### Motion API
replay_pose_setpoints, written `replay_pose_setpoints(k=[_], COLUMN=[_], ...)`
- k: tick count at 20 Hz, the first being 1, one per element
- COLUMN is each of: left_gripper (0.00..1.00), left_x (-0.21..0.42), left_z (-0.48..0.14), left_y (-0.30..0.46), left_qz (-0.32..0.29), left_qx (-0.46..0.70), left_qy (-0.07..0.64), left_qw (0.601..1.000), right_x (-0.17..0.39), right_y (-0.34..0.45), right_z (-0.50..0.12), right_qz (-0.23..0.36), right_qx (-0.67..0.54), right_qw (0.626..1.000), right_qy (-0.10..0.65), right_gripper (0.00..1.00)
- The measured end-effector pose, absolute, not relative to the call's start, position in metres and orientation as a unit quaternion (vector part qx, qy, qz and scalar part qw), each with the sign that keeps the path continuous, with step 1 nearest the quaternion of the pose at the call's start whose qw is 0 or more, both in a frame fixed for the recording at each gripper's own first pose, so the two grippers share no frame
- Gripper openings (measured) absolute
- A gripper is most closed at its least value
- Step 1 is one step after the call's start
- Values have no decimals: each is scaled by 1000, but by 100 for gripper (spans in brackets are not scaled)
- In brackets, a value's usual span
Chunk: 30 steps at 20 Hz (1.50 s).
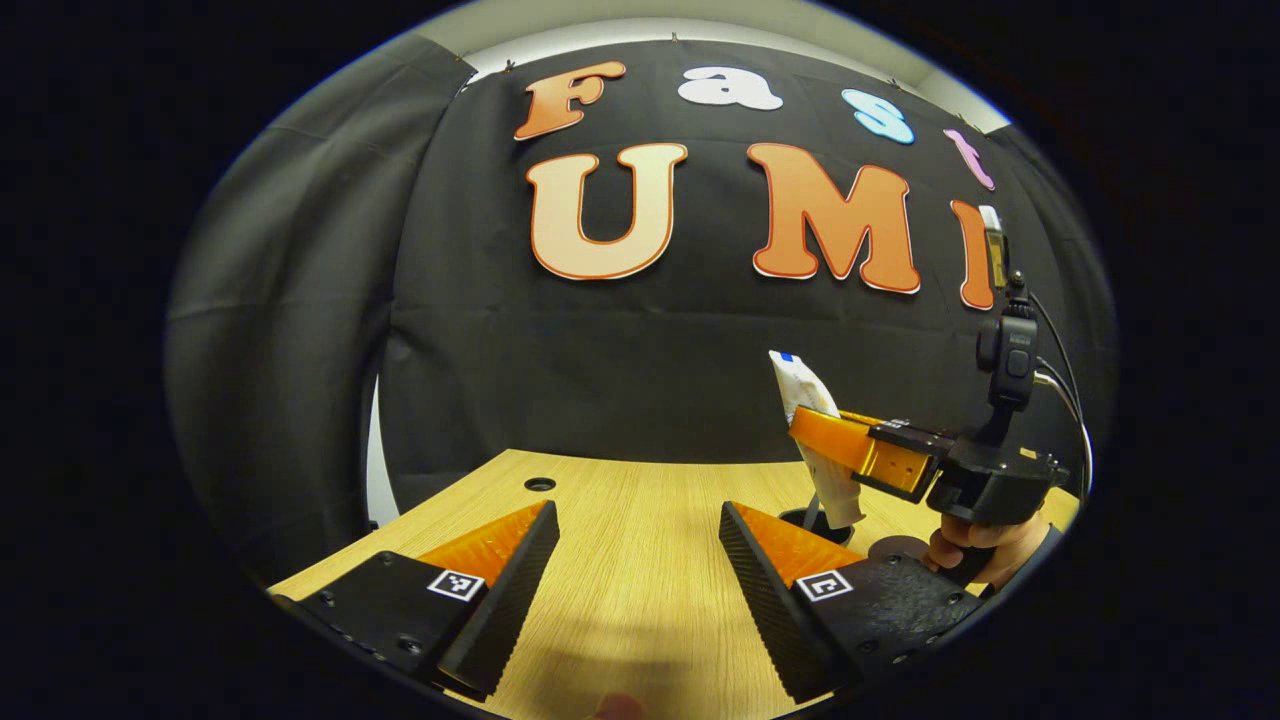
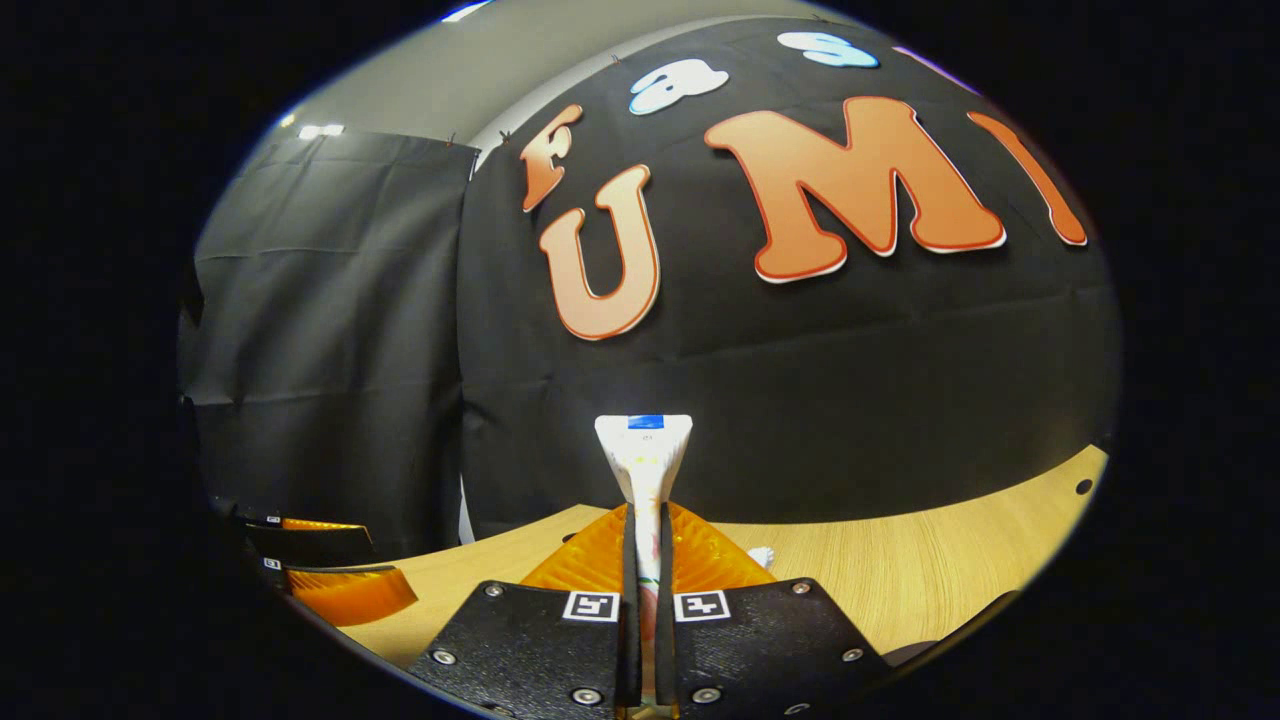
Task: Put the toothbrush and toothpaste on the desktop into the cup, then pick up the cup and place it on the coaster on the desktop.
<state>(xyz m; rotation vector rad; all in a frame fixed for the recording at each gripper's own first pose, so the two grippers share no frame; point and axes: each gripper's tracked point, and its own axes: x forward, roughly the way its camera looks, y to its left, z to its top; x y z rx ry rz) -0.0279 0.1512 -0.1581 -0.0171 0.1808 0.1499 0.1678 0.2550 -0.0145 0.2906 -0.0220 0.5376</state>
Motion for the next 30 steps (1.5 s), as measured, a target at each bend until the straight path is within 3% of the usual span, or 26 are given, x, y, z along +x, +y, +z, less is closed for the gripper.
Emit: replay_pose_setpoints(k=[1,2,4,12,14,17,23,27,30], left_gripper=[97,97,97,97,98,98,98,97,97], left_x=[-29,-29,-28,-24,-25,-25,-20,-9,2], left_z=[-162,-163,-167,-181,-182,-188,-191,-190,-190], left_y=[152,152,150,145,141,134,117,97,79], left_qz=[75,75,73,67,63,57,39,19,-2], left_qx=[-10,-10,-12,-24,-29,-34,-39,-32,-25], left_qy=[93,95,99,117,119,128,146,158,174], left_qw=[993,993,992,991,990,990,988,987,984], right_x=[168,170,174,173,168,159,138,121,112], right_y=[256,257,257,250,245,236,209,186,161], right_z=[-20,-23,-30,-40,-44,-43,-10,17,36], right_qz=[264,263,258,245,246,242,233,222,206], right_qx=[141,139,131,102,85,65,50,55,64], right_qw=[954,955,957,964,966,968,971,973,976], right_qy=[-7,-8,-5,7,17,30,2,-13,-19], right_gripper=[10,6,6,13,19,20,32,66,80])
